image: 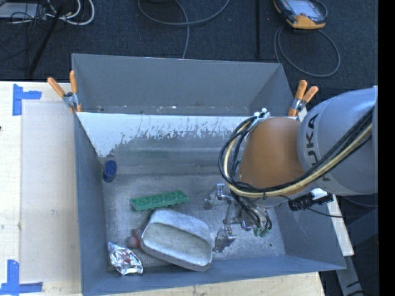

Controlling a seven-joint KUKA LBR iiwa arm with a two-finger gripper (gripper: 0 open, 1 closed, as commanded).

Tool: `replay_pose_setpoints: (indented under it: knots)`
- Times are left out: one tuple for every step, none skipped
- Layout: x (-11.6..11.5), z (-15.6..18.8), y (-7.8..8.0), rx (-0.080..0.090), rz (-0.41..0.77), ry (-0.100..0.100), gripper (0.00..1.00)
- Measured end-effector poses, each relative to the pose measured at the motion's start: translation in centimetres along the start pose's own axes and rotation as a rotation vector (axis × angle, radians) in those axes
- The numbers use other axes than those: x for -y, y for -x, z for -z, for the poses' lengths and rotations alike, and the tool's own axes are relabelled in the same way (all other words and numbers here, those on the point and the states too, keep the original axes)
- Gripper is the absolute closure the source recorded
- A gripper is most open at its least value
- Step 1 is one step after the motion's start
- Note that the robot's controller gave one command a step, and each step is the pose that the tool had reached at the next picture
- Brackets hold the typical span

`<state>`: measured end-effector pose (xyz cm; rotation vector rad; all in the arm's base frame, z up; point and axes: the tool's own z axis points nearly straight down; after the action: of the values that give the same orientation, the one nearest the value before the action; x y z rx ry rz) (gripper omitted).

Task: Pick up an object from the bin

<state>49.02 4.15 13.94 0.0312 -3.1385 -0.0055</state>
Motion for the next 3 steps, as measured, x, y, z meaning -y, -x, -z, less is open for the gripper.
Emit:
replay_pose_setpoints:
  knots:
    - [-4.4,-6.9,0.5,0.009,0.101,-0.004,0.00]
    - [-8.5,-6.8,2.3,0.001,0.006,-0.006,0.00]
    - [-15.3,-5.3,4.1,0.004,0.126,-0.004,0.00]
